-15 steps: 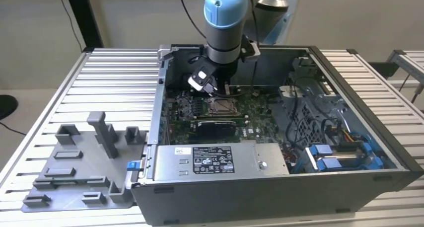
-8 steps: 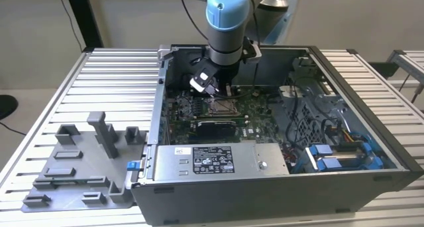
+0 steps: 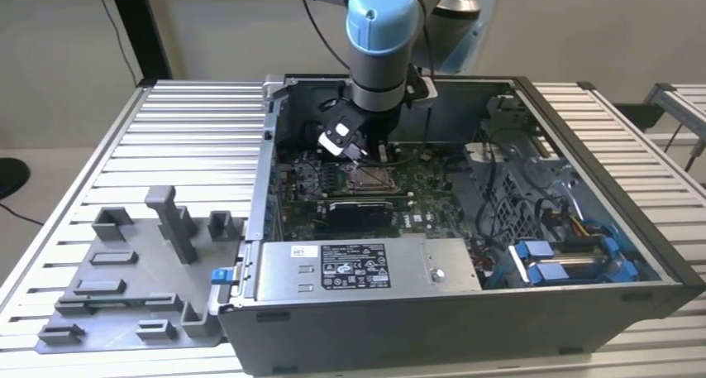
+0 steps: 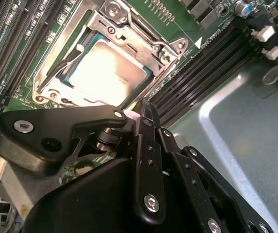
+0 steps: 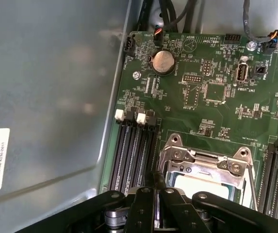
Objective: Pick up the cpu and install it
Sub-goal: 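Install the first cpu locking lever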
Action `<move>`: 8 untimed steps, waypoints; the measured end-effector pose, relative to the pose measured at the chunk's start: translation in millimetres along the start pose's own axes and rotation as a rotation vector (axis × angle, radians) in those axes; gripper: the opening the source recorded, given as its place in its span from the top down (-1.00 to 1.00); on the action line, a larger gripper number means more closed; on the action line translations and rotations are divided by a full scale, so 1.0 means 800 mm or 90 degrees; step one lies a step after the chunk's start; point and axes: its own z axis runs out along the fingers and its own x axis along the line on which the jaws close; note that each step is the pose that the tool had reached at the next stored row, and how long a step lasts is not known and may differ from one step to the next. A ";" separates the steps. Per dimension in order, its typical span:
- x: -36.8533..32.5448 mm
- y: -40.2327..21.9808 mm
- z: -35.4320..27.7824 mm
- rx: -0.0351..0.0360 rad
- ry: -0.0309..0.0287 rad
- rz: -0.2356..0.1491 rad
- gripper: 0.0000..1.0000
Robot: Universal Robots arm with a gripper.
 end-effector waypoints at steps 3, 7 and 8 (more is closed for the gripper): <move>-0.0015 0.0028 0.0039 0.0000 0.0002 0.000 1.00; -0.0021 0.0067 0.0071 0.0004 -0.0003 0.000 1.00; -0.0019 0.0073 0.0076 0.0001 -0.0001 0.000 1.00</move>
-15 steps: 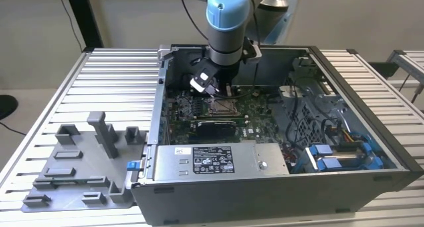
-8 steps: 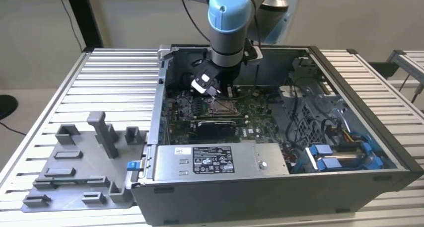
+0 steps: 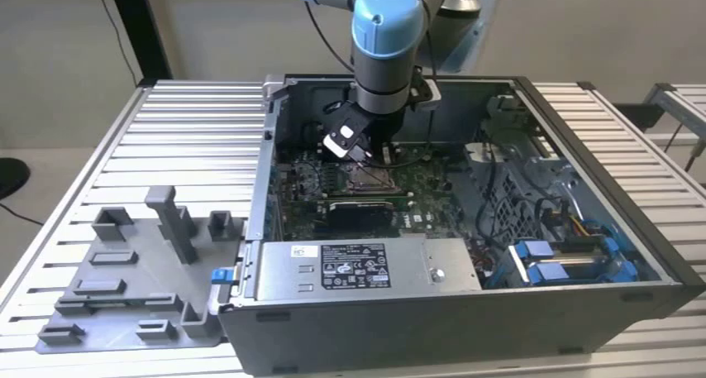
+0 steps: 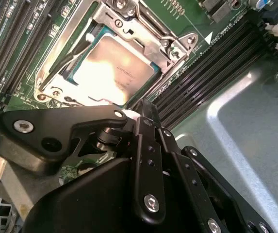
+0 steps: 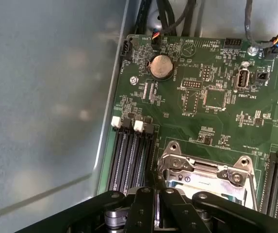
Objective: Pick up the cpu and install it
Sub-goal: 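Install the first cpu locking lever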
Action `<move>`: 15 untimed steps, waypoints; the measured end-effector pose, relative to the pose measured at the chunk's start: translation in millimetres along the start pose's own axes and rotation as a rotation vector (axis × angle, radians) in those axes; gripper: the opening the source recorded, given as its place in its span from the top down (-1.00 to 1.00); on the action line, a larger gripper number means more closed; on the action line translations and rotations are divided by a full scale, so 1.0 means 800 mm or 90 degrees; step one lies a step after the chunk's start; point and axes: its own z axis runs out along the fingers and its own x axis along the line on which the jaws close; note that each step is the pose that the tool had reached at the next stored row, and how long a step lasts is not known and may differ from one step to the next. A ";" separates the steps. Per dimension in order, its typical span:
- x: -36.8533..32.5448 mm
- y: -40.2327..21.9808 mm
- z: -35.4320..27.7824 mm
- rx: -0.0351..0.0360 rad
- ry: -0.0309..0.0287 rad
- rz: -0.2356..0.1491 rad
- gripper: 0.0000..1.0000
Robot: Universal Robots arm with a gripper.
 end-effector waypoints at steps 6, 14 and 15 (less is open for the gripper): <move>0.0011 0.0011 -0.0025 -0.0010 0.0045 0.000 1.00; 0.0093 0.0054 -0.0310 -0.0005 0.0053 0.001 1.00; 0.0100 0.0060 -0.0353 -0.0003 0.0054 0.001 1.00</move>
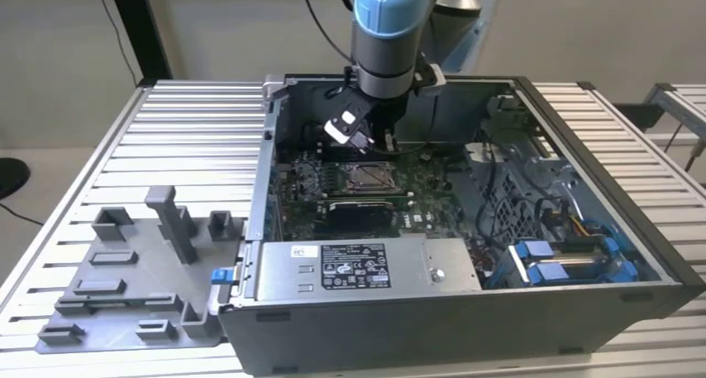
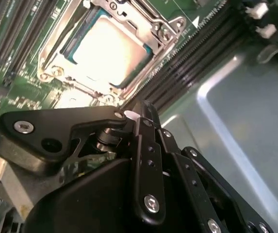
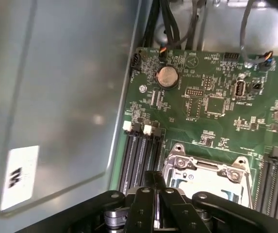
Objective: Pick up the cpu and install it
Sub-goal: 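Install the first cpu locking lever, then install the second cpu locking lever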
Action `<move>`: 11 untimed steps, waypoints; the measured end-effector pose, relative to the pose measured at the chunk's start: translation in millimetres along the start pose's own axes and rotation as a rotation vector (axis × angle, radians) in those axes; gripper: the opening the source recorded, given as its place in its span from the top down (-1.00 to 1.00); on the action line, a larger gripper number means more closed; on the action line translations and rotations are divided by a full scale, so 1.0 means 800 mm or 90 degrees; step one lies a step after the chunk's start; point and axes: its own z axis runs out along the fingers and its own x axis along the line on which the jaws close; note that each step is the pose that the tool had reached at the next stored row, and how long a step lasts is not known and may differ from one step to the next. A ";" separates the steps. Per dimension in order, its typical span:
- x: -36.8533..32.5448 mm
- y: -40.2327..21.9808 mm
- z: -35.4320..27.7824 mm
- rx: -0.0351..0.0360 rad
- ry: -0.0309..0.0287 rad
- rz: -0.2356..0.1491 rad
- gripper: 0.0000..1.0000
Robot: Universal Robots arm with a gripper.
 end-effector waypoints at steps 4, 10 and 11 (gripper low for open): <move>-0.0035 0.0003 -0.0101 0.0053 0.0006 0.003 1.00; -0.0073 0.0011 -0.0250 0.0157 0.0017 0.009 1.00; -0.0065 0.0016 -0.0287 0.0162 0.0019 0.010 1.00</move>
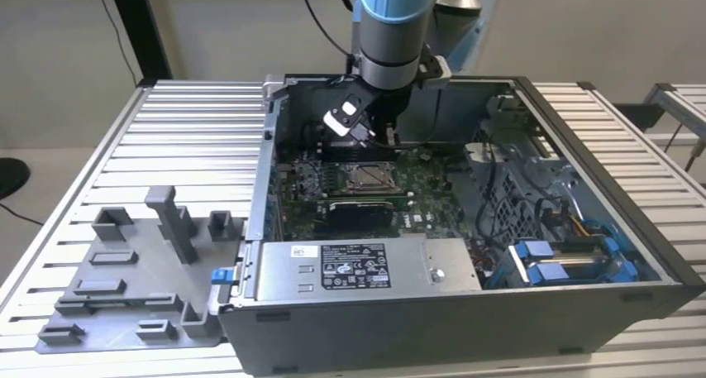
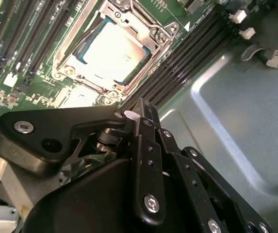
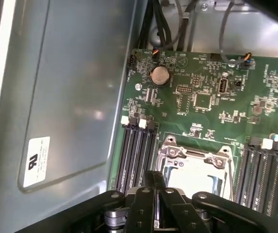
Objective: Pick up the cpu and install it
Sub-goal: 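Install the second cpu locking lever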
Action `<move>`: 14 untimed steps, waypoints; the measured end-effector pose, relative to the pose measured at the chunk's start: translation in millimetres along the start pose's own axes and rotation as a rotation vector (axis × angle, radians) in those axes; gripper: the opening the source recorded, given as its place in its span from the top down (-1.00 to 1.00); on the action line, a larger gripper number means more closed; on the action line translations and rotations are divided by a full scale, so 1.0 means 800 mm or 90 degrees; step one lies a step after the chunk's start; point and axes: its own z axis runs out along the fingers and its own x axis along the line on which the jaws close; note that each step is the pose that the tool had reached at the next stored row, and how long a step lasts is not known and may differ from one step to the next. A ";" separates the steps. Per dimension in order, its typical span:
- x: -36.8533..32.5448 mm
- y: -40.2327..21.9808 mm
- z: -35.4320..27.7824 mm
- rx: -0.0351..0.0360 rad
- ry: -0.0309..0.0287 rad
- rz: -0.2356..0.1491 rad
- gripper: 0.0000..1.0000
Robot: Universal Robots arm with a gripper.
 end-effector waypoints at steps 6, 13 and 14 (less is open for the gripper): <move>0.0008 0.0013 -0.0161 0.0101 -0.0018 0.006 1.00; -0.0021 0.0008 -0.0172 0.0573 -0.0142 0.031 1.00; -0.0024 0.0008 -0.0173 0.0657 -0.0156 0.035 1.00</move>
